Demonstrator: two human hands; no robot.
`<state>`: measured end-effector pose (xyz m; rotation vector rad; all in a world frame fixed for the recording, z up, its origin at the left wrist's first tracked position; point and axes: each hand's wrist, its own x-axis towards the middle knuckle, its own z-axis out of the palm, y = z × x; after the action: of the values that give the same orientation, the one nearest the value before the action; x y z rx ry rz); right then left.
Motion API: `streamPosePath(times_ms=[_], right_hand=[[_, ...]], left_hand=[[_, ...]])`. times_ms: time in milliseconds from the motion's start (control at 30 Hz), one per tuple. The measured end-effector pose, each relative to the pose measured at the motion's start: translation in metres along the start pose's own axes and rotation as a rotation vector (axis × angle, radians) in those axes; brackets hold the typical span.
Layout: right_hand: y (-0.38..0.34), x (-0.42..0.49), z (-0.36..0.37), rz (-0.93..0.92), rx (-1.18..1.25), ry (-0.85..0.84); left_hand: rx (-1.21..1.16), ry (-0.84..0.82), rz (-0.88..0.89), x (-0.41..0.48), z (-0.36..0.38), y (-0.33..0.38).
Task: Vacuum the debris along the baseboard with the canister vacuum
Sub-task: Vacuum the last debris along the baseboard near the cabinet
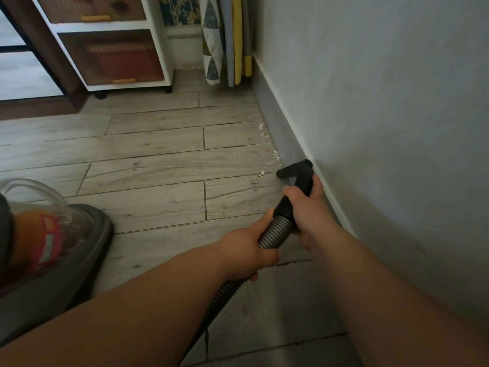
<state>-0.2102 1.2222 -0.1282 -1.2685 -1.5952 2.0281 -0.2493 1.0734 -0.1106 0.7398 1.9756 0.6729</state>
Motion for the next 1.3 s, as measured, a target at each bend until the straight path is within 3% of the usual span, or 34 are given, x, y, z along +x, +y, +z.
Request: streamPosePath(times_ms=[533, 933, 1300], right_hand=[[-0.001, -0.009, 0.015, 0.039, 0.016, -0.131], [0.003, -0.025, 0.006, 0.015, -0.018, -0.073], [0.005, -0.033, 0.022, 0.087, 0.003, -0.178]], left_hand=[[-0.009, 0.039, -0.028, -0.019, -0.003, -0.005], [-0.01, -0.001, -0.009, -0.029, 0.004, -0.003], [0.029, 0.045, -0.036, -0.044, 0.001, -0.014]])
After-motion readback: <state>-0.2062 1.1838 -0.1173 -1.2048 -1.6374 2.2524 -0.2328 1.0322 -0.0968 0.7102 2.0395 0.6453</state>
